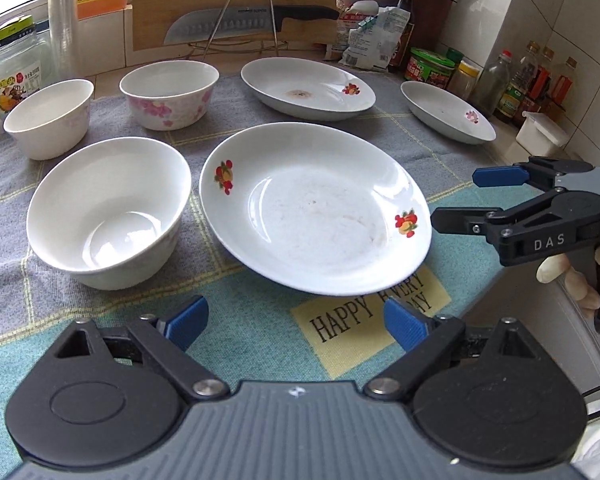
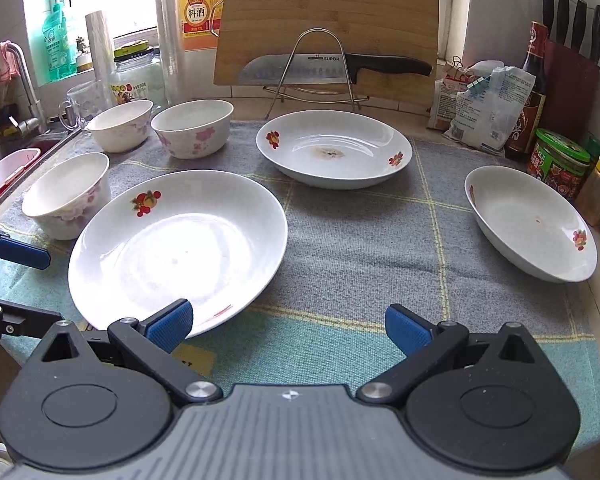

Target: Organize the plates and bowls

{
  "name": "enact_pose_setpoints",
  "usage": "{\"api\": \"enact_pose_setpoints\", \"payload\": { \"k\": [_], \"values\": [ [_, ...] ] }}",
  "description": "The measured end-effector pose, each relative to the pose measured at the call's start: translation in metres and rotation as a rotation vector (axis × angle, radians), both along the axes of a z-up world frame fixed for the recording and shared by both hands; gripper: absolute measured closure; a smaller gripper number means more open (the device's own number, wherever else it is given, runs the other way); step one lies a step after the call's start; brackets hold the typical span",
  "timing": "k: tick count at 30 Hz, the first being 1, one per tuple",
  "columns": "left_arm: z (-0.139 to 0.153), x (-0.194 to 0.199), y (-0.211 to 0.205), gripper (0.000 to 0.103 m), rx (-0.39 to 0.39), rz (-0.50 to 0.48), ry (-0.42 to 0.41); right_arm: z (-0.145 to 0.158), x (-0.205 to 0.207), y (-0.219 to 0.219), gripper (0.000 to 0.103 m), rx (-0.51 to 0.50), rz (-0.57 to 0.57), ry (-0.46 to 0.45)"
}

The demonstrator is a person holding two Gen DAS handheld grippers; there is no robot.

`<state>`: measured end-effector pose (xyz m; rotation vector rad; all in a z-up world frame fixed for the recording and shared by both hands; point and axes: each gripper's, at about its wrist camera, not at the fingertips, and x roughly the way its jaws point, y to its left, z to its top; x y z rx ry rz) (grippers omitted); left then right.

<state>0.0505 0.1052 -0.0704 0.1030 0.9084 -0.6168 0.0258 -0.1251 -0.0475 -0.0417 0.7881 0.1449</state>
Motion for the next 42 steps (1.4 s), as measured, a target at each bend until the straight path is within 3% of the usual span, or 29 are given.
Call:
{"api": "enact_pose_setpoints", "payload": {
  "k": [6, 14, 19, 37, 42],
  "values": [
    [-0.016, 0.008, -0.004, 0.009, 0.005, -0.035, 0.01, 0.005, -0.007, 0.015, 0.0, -0.033, -0.007, 0.01],
    [-0.024, 0.0, -0.03, 0.008, 0.136, -0.092, -0.127, 0.004, 0.004, 0.017, 0.0, -0.044, 0.008, 0.006],
    [-0.028, -0.003, -0.043, 0.0, 0.122, -0.121, -0.146, 0.002, 0.016, 0.017, 0.0, -0.02, 0.067, 0.028],
    [-0.028, 0.002, -0.053, 0.0, 0.108, -0.035, -0.158, -0.03, 0.077, 0.037, 0.0, 0.003, 0.34, 0.198],
    [-0.028, 0.002, -0.054, 0.0, 0.11, -0.02, -0.156, -0.031, 0.083, 0.044, 0.0, -0.021, 0.386, 0.202]
  ]
}}
